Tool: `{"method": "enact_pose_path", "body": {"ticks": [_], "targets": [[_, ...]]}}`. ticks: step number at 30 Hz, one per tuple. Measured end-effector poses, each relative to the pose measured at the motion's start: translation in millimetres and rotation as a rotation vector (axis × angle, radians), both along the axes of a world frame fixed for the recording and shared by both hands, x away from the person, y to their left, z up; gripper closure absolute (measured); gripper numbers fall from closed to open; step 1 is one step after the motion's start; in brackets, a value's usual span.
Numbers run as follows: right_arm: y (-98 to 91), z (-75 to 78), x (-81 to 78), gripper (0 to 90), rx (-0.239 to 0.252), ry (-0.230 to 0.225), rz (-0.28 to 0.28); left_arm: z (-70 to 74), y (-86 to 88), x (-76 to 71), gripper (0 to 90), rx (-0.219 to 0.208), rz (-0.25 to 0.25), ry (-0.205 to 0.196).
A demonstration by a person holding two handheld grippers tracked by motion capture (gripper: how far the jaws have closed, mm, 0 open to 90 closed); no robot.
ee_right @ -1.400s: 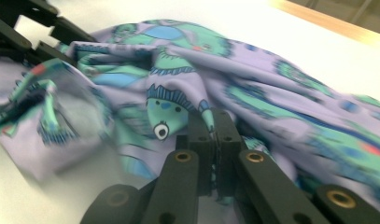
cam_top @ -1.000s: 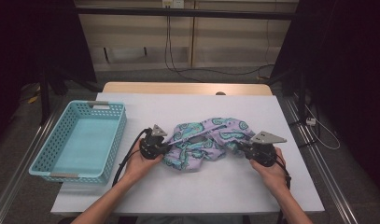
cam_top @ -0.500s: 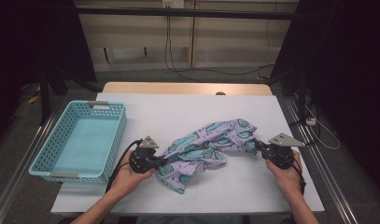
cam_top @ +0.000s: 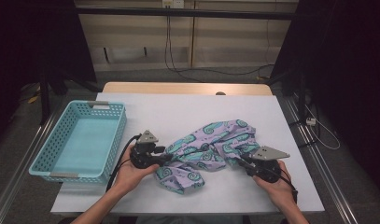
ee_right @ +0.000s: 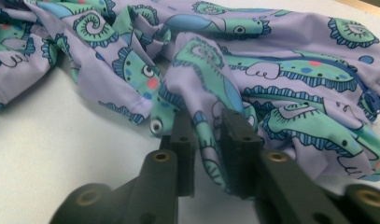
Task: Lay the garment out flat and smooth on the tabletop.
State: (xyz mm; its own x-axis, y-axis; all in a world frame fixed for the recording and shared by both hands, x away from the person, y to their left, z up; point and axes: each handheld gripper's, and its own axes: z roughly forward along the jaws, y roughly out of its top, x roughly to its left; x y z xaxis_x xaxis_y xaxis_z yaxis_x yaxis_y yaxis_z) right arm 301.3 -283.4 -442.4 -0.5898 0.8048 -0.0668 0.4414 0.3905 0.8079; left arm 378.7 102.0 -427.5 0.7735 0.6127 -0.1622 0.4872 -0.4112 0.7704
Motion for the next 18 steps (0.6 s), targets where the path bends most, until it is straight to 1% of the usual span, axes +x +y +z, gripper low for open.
{"method": "enact_pose_path", "body": {"ticks": [2,3,5,6,7,8,10,12,14,16,17,18], "targets": [[1.1,3.4,0.2,72.5,0.008,-0.010,-0.008,1.8,-4.9,6.6,48.7,-0.001,0.007,-0.017],[1.4,5.3,0.4,70.3,0.017,-0.015,-0.003,1.8,-7.7,9.6,47.0,-0.005,0.016,-0.020],[3.1,9.2,-1.3,65.9,0.028,-0.019,0.001,1.7,-13.4,17.1,45.0,-0.002,0.021,-0.012],[3.7,10.6,-2.9,63.6,0.034,-0.022,0.006,1.4,-16.6,20.9,44.2,0.002,0.019,-0.014],[3.7,10.6,-2.9,63.6,0.034,-0.022,0.006,1.4,-16.6,20.9,44.1,0.002,0.019,-0.014],[4.0,13.2,-7.2,58.2,0.056,-0.021,0.004,1.2,-23.4,27.8,44.1,0.005,0.014,-0.022],[2.0,15.8,-9.0,58.2,0.066,-0.037,-0.003,1.6,-31.0,34.2,44.1,-0.003,0.021,-0.013],[-1.7,18.1,-6.9,60.9,0.076,-0.052,-0.026,2.2,-38.1,42.7,44.1,0.008,0.024,-0.030],[-5.8,17.0,-1.1,64.6,0.056,-0.052,-0.072,1.7,-46.6,52.0,44.6,-0.004,0.040,-0.018],[-10.8,12.1,6.9,64.7,0.030,-0.038,-0.118,0.1,-55.0,62.5,45.7,0.002,0.045,-0.024],[-13.3,10.0,9.9,63.4,0.017,-0.038,-0.134,-1.5,-60.1,67.1,46.0,-0.004,0.050,-0.007],[-15.8,8.8,12.2,61.1,0.012,-0.035,-0.144,-3.3,-64.8,71.6,46.0,0.003,0.042,0.002]]}}
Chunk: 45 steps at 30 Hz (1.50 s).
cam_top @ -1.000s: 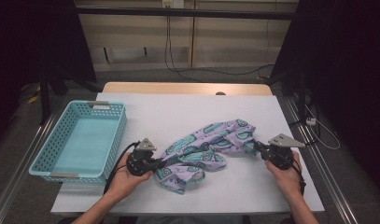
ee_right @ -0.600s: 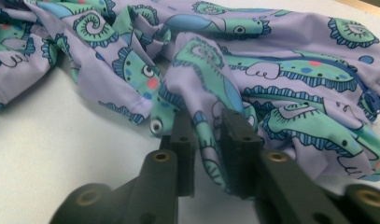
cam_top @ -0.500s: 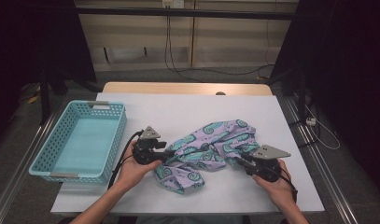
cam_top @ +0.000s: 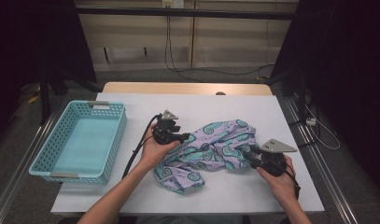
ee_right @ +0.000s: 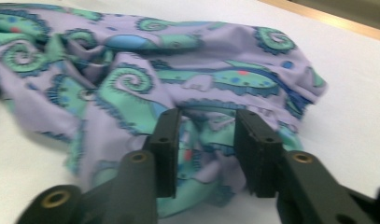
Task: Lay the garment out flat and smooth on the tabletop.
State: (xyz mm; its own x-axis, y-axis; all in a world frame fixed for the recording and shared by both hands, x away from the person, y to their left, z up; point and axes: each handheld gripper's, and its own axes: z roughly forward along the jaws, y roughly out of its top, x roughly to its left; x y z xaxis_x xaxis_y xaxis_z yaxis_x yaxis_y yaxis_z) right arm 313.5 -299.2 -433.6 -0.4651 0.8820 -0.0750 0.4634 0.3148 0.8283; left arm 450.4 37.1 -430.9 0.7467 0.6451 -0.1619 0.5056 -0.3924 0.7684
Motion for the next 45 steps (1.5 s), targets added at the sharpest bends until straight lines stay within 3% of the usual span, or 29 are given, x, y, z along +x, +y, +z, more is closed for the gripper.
{"method": "enact_pose_path", "body": {"ticks": [4,10,13,14,16,18,19,20,24,25,26,29,34,42,43,45], "targets": [[-8.8,0.1,1.4,53.6,0.012,-0.003,-0.038,-12.1,-20.1,13.9,45.8,-0.008,-0.009,0.038],[-14.3,-6.8,-1.8,48.3,0.012,0.036,-0.047,-28.1,-41.8,18.1,45.2,0.055,-0.041,0.053],[-14.1,-11.7,0.5,48.4,0.002,0.058,-0.050,-28.3,-46.1,13.7,48.7,0.107,-0.043,0.007],[-13.7,-13.4,1.7,48.9,-0.003,0.065,-0.051,-27.4,-46.0,12.7,55.2,0.121,-0.063,-0.001],[-12.9,-15.9,3.8,51.5,-0.008,0.075,-0.051,-27.3,-45.0,11.0,76.8,0.101,-0.098,0.020],[-12.5,-16.5,4.7,52.3,-0.008,0.077,-0.053,-27.5,-44.7,10.0,87.4,0.089,-0.108,0.024],[-12.1,-16.9,6.1,54.7,-0.007,0.081,-0.055,-28.8,-41.1,11.0,88.6,0.040,-0.096,0.066],[-12.1,-17.2,6.6,56.0,-0.011,0.080,-0.054,-29.1,-38.2,12.1,88.9,0.025,-0.085,0.076],[-11.5,-18.1,9.0,67.9,-0.014,0.082,-0.049,-22.7,-26.4,9.8,89.3,0.067,-0.045,0.030],[-11.5,-18.1,9.0,67.9,-0.014,0.082,-0.049,-22.7,-26.4,9.8,89.3,0.067,-0.045,0.030],[-10.5,-17.2,11.1,74.5,-0.019,0.076,-0.042,-16.6,-12.6,10.8,89.3,0.063,-0.017,0.023],[-7.8,-14.9,14.5,80.5,-0.014,0.066,-0.030,-11.8,6.5,11.9,89.3,0.026,0.020,0.036],[0.4,-9.9,22.5,84.5,-0.019,0.038,-0.013,-6.9,33.4,3.1,89.3,0.044,0.047,0.025],[7.9,-5.1,41.6,85.1,-0.026,0.012,-0.028,-5.2,58.8,-17.3,89.3,0.076,0.057,0.013],[7.7,-3.6,48.8,85.2,-0.030,0.009,-0.045,-4.6,64.3,-23.9,89.4,0.091,0.036,0.015],[7.6,-3.3,55.3,85.4,-0.037,0.005,-0.057,-5.7,67.8,-32.8,89.4,0.079,0.007,0.032]]}}
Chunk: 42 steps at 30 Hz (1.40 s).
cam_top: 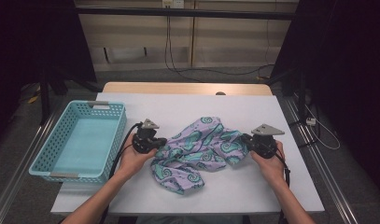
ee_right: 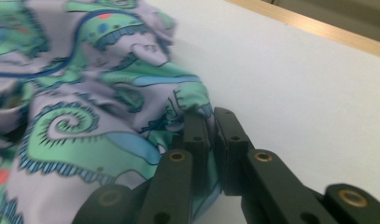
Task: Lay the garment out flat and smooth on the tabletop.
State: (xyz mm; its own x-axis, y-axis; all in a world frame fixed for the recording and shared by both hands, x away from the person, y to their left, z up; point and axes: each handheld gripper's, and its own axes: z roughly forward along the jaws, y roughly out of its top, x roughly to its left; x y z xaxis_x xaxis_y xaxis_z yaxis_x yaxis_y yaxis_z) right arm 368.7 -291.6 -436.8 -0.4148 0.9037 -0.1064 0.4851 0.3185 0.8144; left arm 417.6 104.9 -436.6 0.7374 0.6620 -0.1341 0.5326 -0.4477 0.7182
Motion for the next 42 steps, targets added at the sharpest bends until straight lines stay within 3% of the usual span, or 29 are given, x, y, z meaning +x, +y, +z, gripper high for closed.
{"method": "enact_pose_path", "body": {"ticks": [4,7,10,12,14,18,21,22,24,27,29,30,33,36,38,40,42], "targets": [[4.9,-0.7,16.5,85.8,-0.013,-0.002,-0.025,-2.1,0.3,-22.3,89.4,-0.001,-0.064,0.010],[14.1,-1.6,25.7,85.9,-0.024,-0.006,-0.026,0.6,0.2,-37.8,89.4,-0.032,-0.095,0.043],[21.7,-4.7,28.1,85.8,-0.035,-0.001,-0.004,3.7,-0.6,-51.5,89.3,-0.032,-0.138,0.022],[23.7,-6.8,26.7,85.5,-0.039,0.011,0.004,4.0,-0.7,-51.5,89.0,-0.046,-0.134,0.015],[23.0,-7.1,25.1,85.4,-0.041,0.009,0.005,4.0,0.5,-46.2,86.8,-0.070,-0.109,0.017],[20.2,-3.4,22.1,85.6,-0.024,0.000,0.003,3.8,3.2,-28.7,74.1,-0.077,-0.047,0.006],[18.8,-1.0,22.0,85.8,-0.017,-0.012,0.009,7.4,-1.5,-13.7,69.2,-0.117,-0.008,0.001],[18.8,-0.9,22.1,85.9,-0.015,-0.013,0.010,8.8,-5.5,-8.9,68.4,-0.116,0.002,-0.010],[20.2,0.5,21.0,86.0,-0.004,-0.015,0.015,13.9,-18.2,-0.2,69.5,-0.104,0.020,-0.076],[24.9,5.8,18.5,86.1,0.006,-0.036,0.033,19.2,-35.4,13.4,72.1,-0.084,0.006,-0.109],[29.6,10.8,15.2,86.2,0.018,-0.052,0.053,19.6,-39.7,19.2,70.0,-0.096,0.023,-0.107],[33.7,13.4,12.7,86.2,0.023,-0.058,0.073,17.3,-46.9,30.8,68.1,-0.116,0.044,-0.081],[44.7,15.9,6.9,86.1,0.034,-0.062,0.121,4.0,-57.1,45.5,58.5,-0.081,0.045,-0.046],[58.3,13.6,1.0,86.1,0.036,-0.054,0.178,-10.2,-64.6,51.1,55.4,-0.063,0.044,-0.015],[66.4,11.3,-2.8,86.1,0.029,-0.045,0.213,-15.3,-67.2,51.0,60.5,-0.084,0.023,0.015],[73.2,8.8,-6.0,86.1,0.028,-0.034,0.239,-18.6,-70.3,48.1,82.4,-0.066,-0.023,0.038],[78.2,7.2,-7.7,86.1,0.023,-0.028,0.259,-17.7,-70.9,44.9,88.3,-0.050,-0.022,0.043]]}}
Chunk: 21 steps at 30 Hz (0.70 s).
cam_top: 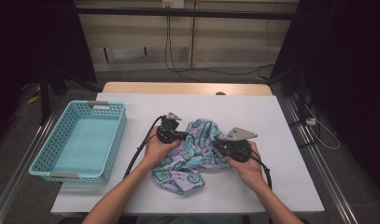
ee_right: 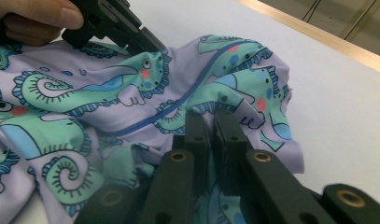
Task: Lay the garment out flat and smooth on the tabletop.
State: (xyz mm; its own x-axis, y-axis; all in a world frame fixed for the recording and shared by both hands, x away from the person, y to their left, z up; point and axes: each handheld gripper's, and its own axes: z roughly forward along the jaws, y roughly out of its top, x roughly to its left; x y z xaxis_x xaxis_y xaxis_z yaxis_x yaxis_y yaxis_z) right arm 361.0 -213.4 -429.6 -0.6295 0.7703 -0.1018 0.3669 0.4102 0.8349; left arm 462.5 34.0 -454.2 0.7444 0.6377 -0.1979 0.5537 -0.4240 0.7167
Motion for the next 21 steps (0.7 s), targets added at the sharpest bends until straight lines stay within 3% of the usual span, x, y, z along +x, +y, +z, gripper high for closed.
{"method": "enact_pose_path", "body": {"ticks": [3,9,14,17,19,20,21], "targets": [[1.1,0.2,0.2,86.0,0.000,-0.002,0.000,11.4,6.6,-2.5,88.7,-0.023,0.028,-0.027],[-8.4,5.3,7.2,86.0,0.012,-0.020,-0.042,52.1,34.4,-9.8,88.9,-0.086,0.078,-0.135],[-10.6,24.5,22.5,86.2,0.039,-0.078,-0.076,76.0,49.8,-18.8,88.8,-0.109,0.094,-0.204],[-9.1,40.6,29.9,86.2,0.059,-0.125,-0.091,84.6,53.5,-30.4,88.8,-0.114,0.071,-0.232],[-9.0,44.8,32.0,86.3,0.076,-0.132,-0.095,85.8,53.1,-35.4,88.8,-0.116,0.052,-0.238],[-7.7,48.7,34.7,86.3,0.096,-0.138,-0.095,83.6,50.3,-47.6,88.8,-0.111,0.004,-0.238],[-6.5,47.9,34.6,86.3,0.094,-0.137,-0.090,83.6,50.3,-47.6,88.8,-0.111,0.004,-0.238]]}}
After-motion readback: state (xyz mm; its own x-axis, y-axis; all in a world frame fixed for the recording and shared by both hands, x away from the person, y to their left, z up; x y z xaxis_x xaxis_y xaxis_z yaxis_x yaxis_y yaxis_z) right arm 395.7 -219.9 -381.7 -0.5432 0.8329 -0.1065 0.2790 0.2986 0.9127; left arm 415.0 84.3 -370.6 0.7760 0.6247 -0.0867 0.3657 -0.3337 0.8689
